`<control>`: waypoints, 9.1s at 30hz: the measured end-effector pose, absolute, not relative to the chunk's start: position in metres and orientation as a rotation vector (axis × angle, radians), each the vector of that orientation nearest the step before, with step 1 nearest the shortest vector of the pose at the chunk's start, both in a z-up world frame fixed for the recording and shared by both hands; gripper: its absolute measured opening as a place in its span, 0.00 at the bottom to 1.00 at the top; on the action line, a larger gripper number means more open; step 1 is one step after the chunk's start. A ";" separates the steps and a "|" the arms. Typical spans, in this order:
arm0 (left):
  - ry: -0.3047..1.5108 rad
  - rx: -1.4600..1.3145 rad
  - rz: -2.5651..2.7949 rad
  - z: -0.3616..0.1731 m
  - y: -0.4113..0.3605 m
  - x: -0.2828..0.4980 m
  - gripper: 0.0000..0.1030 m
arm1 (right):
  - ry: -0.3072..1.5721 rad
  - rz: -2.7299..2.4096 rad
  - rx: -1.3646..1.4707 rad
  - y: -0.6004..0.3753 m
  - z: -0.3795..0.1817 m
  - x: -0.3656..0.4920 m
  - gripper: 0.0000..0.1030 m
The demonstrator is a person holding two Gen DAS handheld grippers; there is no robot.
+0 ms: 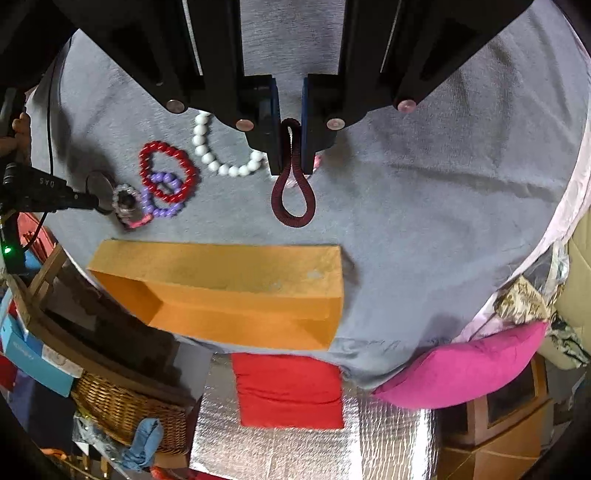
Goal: Organize jewelry
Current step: 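Carry the dark red bangle into the orange box and release while the right tool drops the silver bangle in, then grasp the pink-and-clear bead bracelet with the right tool while the left tool grasps the pink crystal bracelet, then lower both bead bracelets into the orange box and open both tools, then withdraw both tools from the box and move the right tool over the black hair tie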
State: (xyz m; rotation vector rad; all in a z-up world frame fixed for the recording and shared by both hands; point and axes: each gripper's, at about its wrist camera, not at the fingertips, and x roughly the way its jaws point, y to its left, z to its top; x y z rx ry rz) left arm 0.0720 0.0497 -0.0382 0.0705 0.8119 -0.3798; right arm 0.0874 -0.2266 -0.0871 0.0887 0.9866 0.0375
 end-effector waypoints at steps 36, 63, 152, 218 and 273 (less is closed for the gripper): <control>0.874 0.121 -0.298 -0.037 -0.045 0.200 0.57 | 0.668 -0.218 0.509 -0.322 -0.031 0.123 0.42; 0.932 0.133 -0.356 -0.033 -0.042 0.179 0.36 | 0.792 -0.161 0.540 -0.308 -0.056 0.126 0.31; 0.836 0.161 -0.444 -0.024 0.045 0.093 0.09 | 0.720 0.291 0.794 -0.276 -0.041 0.069 0.08; 0.711 0.114 -0.328 0.006 -0.031 0.141 0.51 | 0.502 0.201 0.897 -0.303 -0.021 0.121 0.42; 0.874 0.262 -0.568 -0.049 -0.053 0.095 0.54 | 1.006 -0.116 0.515 -0.265 -0.088 0.102 0.07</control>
